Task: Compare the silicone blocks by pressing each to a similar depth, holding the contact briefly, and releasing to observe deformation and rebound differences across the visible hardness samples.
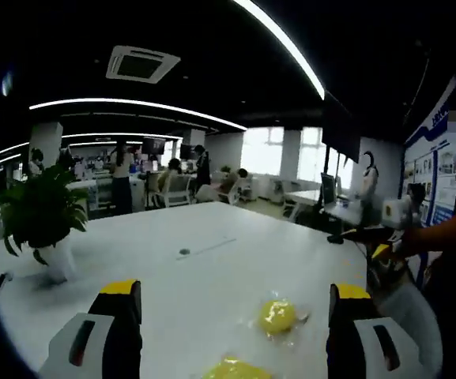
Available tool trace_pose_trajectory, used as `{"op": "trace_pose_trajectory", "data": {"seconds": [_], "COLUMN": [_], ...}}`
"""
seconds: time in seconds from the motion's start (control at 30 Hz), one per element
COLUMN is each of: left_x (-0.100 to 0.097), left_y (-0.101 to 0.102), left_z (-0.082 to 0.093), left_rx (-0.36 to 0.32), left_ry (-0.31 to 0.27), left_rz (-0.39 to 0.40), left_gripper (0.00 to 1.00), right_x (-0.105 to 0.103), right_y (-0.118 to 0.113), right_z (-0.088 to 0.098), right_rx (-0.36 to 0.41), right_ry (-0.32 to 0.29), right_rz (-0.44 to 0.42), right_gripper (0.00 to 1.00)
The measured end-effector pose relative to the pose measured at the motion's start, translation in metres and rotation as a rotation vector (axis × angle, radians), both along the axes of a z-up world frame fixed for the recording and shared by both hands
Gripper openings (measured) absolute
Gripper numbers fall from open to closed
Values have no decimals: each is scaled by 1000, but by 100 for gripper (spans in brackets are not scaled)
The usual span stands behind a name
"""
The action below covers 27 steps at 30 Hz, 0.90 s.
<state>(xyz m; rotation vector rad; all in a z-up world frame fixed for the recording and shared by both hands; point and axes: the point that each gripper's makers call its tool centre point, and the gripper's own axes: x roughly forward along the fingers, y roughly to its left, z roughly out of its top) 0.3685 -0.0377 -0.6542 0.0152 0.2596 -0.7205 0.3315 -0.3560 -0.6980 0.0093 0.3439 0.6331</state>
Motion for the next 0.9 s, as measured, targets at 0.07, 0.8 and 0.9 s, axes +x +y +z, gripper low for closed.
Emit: {"op": "trace_pose_trajectory", "data": {"seconds": [0.07, 0.8, 0.9], "left_x": [-6, -84, -82], "left_y": [23, 84, 92], "left_z": [-4, -69, -65], "left_rx": [-63, 12, 27], "left_ry": [32, 88, 57], "left_rz": [58, 197, 248], "left_gripper": [100, 100, 100], "right_x": [-3, -13, -15], "right_y": [2, 15, 18], "right_z": [-3, -39, -45], "right_rx": [-5, -54, -59], "right_ry": [6, -1, 20], "right_rz": [15, -22, -27], "right_gripper": [97, 97, 97]}}
